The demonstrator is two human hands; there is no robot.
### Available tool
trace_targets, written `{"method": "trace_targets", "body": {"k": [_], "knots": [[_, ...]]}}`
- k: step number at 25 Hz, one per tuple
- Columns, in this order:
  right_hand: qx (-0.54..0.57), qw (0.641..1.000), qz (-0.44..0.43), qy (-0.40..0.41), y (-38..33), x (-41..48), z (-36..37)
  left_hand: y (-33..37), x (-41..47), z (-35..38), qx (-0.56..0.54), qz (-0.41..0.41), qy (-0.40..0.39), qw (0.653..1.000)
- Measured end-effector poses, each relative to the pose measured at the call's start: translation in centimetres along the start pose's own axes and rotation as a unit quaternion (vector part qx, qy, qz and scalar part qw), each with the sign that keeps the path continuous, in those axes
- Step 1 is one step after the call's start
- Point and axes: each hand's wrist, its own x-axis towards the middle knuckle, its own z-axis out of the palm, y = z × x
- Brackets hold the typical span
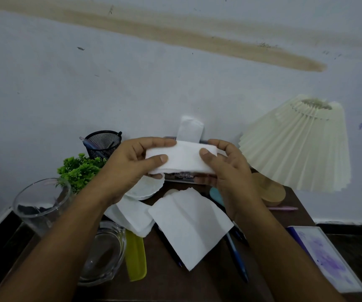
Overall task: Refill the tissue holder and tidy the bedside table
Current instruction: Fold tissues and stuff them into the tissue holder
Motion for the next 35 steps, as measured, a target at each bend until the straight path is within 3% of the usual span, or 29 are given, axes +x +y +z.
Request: {"method": "trace_targets", "body": {"k": [3,5,8,11,15,21,25,31,35], "knots": [[0.172,0.978,0.101,-0.053,-0.2,-0.7,0.7,0.0,0.2,0.8,-0.034,0.04,0.071,0.996],[0.18,0.971,0.133,-0.085,0.2,-1.3,1.3,-0.3,0.3,1.8,-0.06,0.053,0.092,0.992],[0.152,0.982,0.09,-0.061,0.7,-1.0,1.7,-0.6,0.2,3.1,-0.037,0.055,0.072,0.995],[0.054,0.997,0.022,-0.042,0.2,-0.4,0.8,-0.2,0.1,2.9,-0.049,0.037,0.089,0.994],[-0.073,0.991,-0.026,-0.107,-0.2,-1.0,0.4,-0.1,0.1,2.3,-0.054,-0.042,0.04,0.997],[-0.099,0.989,-0.035,-0.104,0.0,-1.1,0.6,-0.3,0.2,2.9,-0.076,-0.047,0.092,0.992],[-0.134,0.982,-0.039,-0.129,0.4,-0.9,0.5,-0.3,0.0,3.7,-0.147,-0.108,0.055,0.982],[-0.197,0.966,-0.022,-0.168,0.6,-1.1,0.5,-0.3,0.6,2.8,-0.18,-0.126,0.135,0.966],[-0.233,0.954,-0.126,-0.144,0.7,-0.8,0.3,-0.7,0.6,2.7,-0.129,-0.109,0.126,0.978]]}}
